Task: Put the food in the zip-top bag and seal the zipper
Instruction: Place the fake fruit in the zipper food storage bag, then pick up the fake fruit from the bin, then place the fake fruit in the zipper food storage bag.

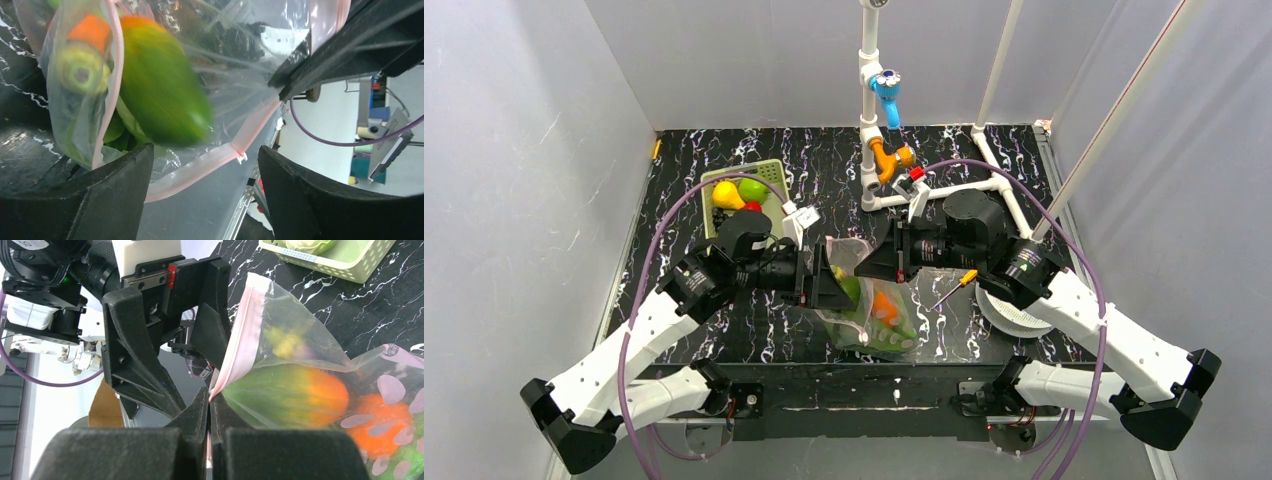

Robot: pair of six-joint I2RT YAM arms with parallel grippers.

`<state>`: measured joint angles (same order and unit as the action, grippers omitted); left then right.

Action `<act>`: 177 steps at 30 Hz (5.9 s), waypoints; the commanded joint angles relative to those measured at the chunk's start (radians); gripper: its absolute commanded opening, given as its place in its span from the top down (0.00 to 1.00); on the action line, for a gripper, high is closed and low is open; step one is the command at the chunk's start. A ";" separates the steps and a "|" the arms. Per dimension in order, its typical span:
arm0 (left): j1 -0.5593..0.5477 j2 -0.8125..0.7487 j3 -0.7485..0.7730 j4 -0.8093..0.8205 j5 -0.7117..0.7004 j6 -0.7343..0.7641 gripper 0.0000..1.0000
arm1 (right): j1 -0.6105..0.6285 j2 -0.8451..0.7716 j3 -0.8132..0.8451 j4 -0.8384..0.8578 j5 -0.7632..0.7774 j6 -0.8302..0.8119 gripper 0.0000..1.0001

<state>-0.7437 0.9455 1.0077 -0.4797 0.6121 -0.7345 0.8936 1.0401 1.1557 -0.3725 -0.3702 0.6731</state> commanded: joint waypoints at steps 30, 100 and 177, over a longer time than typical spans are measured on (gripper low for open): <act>0.055 -0.081 0.048 -0.077 -1.159 0.605 0.02 | 0.005 -0.014 0.010 0.024 0.073 0.002 0.99; 0.556 0.951 0.522 -0.099 -0.826 0.655 0.76 | 0.004 -0.025 -0.005 0.003 0.065 0.039 0.99; 0.151 -0.122 0.098 -0.185 -0.134 0.110 0.23 | 0.006 0.016 0.031 0.087 -0.025 0.023 0.99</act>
<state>-0.5915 0.8627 1.0348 -0.5545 0.5705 -0.7078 0.8936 1.0855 1.1820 -0.3401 -0.4053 0.6952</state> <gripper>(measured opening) 0.764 0.031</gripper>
